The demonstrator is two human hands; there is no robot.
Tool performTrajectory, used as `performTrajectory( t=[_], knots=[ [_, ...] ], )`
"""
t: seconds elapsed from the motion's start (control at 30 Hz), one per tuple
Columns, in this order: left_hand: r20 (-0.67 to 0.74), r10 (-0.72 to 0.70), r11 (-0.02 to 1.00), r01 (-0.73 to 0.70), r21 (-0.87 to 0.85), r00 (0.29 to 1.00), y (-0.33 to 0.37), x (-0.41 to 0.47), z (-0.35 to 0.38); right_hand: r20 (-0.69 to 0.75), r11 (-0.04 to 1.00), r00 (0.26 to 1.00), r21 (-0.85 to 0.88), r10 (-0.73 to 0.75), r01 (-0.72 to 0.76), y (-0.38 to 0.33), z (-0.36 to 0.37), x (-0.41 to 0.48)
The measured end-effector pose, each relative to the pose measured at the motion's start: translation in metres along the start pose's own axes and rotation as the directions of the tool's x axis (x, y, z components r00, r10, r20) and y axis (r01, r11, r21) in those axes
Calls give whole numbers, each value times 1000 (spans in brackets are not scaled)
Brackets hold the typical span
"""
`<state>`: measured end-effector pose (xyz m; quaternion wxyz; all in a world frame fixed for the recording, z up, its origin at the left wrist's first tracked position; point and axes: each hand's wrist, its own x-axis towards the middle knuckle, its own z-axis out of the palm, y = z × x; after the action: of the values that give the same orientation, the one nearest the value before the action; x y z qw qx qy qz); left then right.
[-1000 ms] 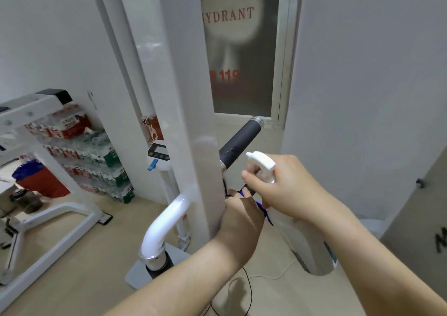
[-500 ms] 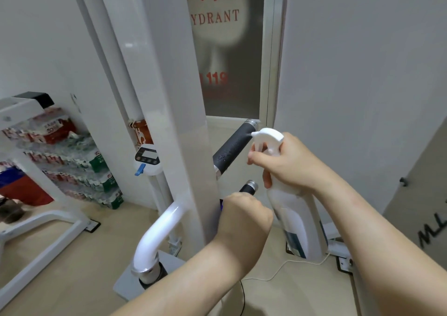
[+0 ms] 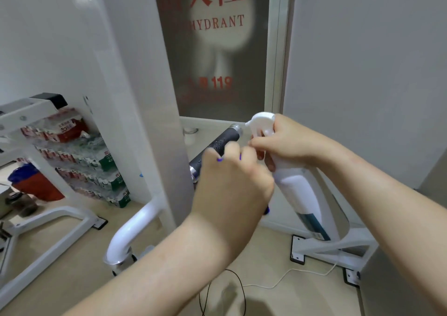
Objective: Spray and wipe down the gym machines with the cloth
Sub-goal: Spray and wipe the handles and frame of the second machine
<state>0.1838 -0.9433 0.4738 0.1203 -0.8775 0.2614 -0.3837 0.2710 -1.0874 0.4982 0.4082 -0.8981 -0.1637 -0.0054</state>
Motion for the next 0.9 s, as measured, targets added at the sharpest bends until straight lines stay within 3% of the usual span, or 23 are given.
performTrajectory(
  t=[0.1,0.2,0.23,0.3,0.33,0.37,0.5,0.57,0.63,0.73,0.77,0.83,0.87,0.9],
  knots=[
    [-70,-90,983,100,152,993,-21,19,-21,27,999,1000,-36,10,-9,4,0,4],
    [-18,-211,943,208,259,977,-32,39,-13,22,997,999,62,41,-42,15,0,13],
    [66,-293,923,264,281,954,-33,45,1,0,992,998,111,58,-58,19,0,16],
    [350,-470,877,382,293,810,-26,49,31,-48,972,995,223,93,-80,27,1,22],
    [482,-489,872,409,268,727,-21,48,43,-63,954,993,288,103,-81,29,1,24],
    [537,-487,872,420,251,689,-17,48,53,-69,937,991,340,111,-81,31,1,28],
    [521,-417,907,381,180,745,-24,56,50,-57,952,994,297,98,-77,25,10,35],
    [551,-402,908,397,134,732,-33,67,47,-58,970,994,230,92,-76,18,17,36],
    [627,-433,866,491,91,647,-38,78,48,-34,956,995,284,92,-78,18,20,36],
    [774,-444,674,738,-44,451,-48,92,46,30,916,997,395,66,-72,21,14,35],
    [810,-413,616,783,-89,416,-51,97,47,36,918,997,390,62,-71,21,12,35],
    [827,-387,593,797,-116,409,-50,101,50,40,942,997,329,62,-71,19,8,35],
    [803,-404,631,769,-103,439,-46,100,50,41,954,997,290,68,-77,18,6,34],
    [742,-433,704,706,-76,512,-40,97,52,49,962,996,260,70,-81,17,5,33]
  ],
)
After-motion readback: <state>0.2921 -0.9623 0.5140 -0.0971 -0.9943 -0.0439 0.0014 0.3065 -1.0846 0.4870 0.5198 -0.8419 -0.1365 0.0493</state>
